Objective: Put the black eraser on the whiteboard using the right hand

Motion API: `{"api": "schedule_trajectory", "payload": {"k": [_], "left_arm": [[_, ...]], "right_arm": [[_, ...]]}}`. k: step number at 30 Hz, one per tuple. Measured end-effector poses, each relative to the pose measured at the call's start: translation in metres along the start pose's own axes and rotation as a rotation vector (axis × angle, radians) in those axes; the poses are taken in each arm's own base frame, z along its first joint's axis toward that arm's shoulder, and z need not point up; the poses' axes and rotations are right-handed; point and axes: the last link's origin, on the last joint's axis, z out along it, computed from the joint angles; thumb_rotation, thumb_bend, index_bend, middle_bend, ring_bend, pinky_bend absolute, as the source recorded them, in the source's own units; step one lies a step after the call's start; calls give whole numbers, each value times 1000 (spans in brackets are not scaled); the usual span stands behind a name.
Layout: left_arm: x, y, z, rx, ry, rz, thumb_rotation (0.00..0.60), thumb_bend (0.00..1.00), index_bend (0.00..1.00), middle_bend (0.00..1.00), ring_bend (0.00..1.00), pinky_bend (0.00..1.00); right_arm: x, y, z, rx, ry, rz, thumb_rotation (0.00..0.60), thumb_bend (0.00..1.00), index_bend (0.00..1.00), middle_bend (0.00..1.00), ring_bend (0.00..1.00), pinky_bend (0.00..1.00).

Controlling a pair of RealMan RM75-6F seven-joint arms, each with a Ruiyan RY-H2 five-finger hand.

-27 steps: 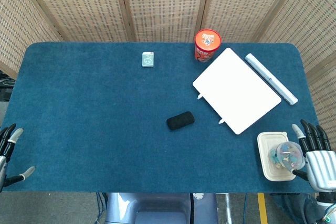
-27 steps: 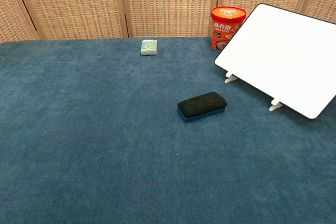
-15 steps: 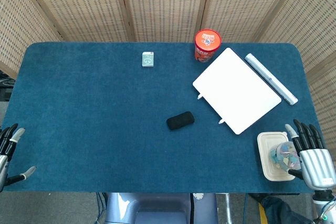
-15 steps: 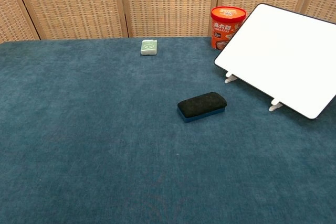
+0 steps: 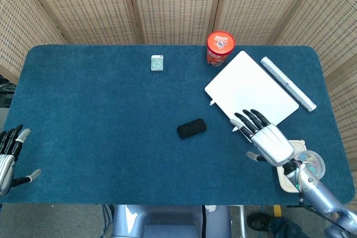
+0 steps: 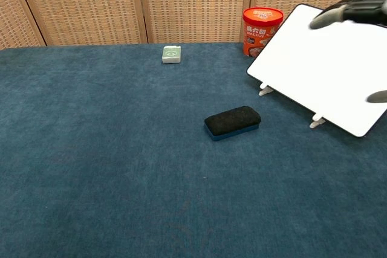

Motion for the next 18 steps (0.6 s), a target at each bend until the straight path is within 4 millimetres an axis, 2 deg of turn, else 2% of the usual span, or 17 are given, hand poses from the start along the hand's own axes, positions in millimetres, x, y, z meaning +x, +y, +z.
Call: {"api": "schedule_trajectory", "payload": {"k": [5, 8, 12, 18], "left_arm": [[-3, 0, 6, 19, -11, 7, 600, 0, 0, 0, 0, 0], [-4, -2, 10, 35, -17, 7, 600, 0, 0, 0, 0, 0], [-5, -3, 14, 54, -23, 7, 600, 0, 0, 0, 0, 0], [-7, -5, 21, 79, -39, 11, 600, 0, 0, 0, 0, 0]], "right_arm": [[-19, -28, 68, 121, -85, -50, 600, 0, 151, 148, 110, 205], [-36, -40, 97, 145, -131, -82, 600, 2, 162, 160, 129, 227], [-57, -55, 128, 154, -191, -103, 600, 54, 171, 172, 153, 250], [-69, -67, 159, 137, -230, -107, 600, 152, 213, 224, 215, 303]]}}
